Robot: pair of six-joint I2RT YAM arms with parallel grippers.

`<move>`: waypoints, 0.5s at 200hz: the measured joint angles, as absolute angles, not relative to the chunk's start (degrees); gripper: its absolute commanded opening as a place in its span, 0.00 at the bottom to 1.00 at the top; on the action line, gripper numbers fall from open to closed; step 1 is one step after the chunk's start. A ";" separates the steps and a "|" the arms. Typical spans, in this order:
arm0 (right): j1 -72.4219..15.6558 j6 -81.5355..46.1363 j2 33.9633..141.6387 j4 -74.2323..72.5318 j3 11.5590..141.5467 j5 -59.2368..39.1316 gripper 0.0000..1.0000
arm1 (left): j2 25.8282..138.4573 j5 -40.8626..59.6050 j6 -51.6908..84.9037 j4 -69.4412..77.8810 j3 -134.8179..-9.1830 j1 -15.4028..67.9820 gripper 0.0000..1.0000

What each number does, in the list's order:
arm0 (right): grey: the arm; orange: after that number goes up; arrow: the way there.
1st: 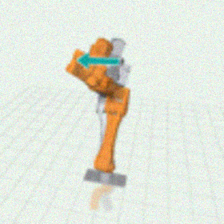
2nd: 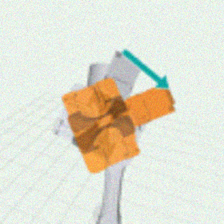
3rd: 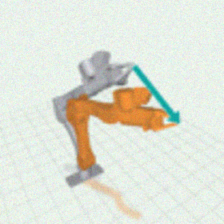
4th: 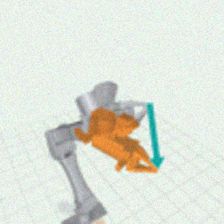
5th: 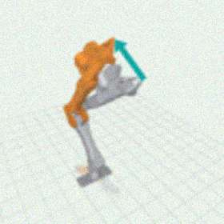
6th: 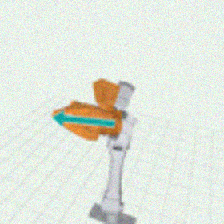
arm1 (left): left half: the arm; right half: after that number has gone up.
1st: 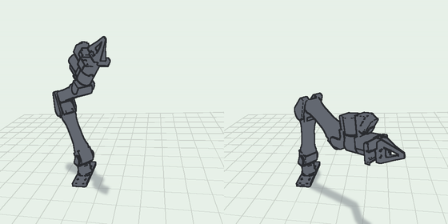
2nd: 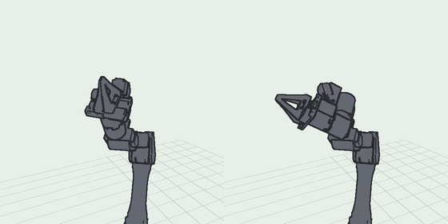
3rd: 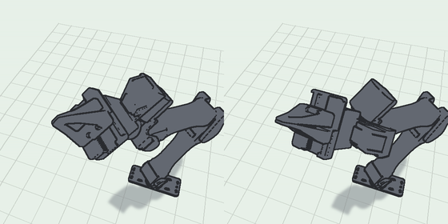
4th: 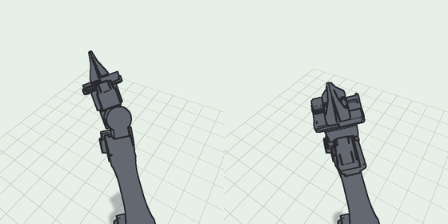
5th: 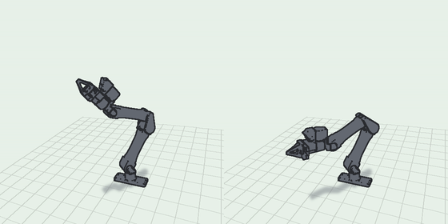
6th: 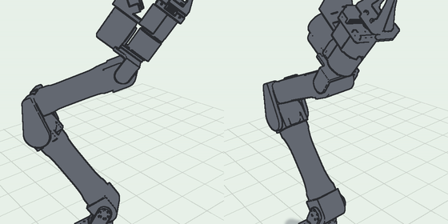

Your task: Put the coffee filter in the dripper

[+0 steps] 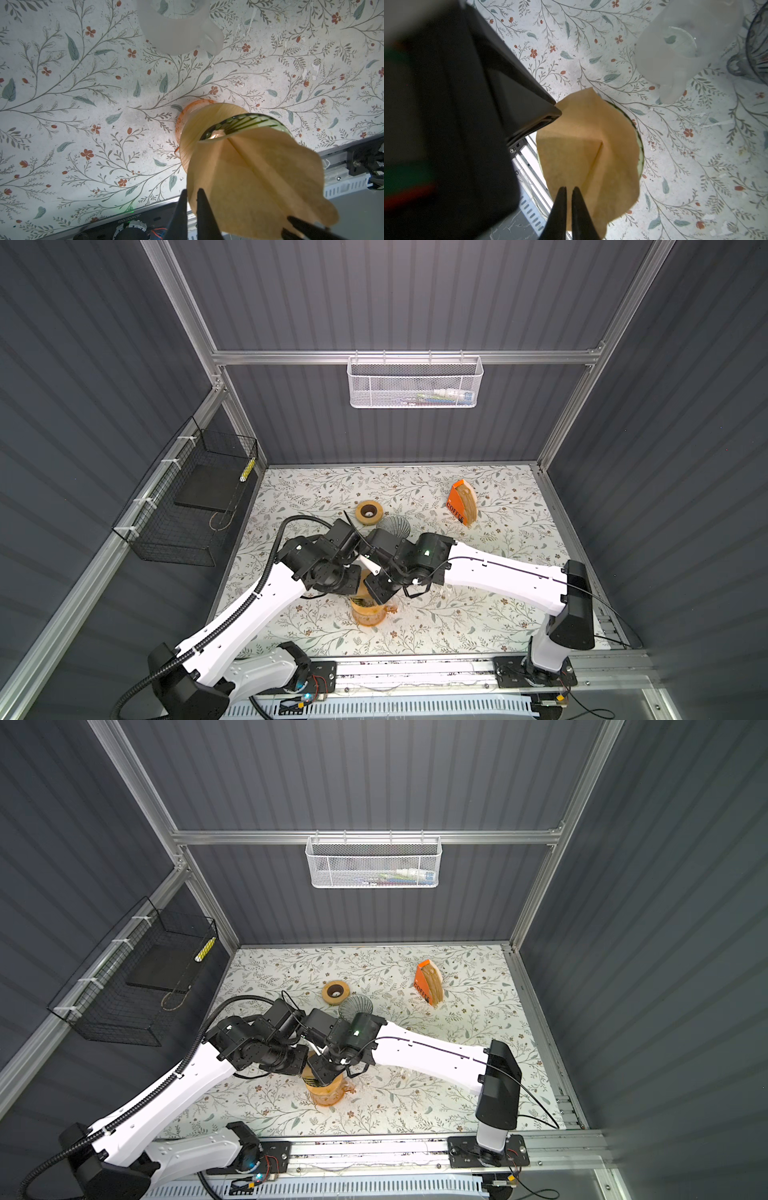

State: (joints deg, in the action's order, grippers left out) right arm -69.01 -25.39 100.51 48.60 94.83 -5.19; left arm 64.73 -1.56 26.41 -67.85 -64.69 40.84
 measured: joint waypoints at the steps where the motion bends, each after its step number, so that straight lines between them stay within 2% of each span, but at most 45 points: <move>1: -69.01 -25.41 100.51 48.53 94.80 -5.21 0.11 | 64.73 -1.56 26.44 -67.85 -64.69 40.84 0.13; 100: -69.04 -27.49 99.59 43.53 91.46 -6.04 0.11 | 64.62 -1.50 26.65 -68.29 -64.69 40.84 0.12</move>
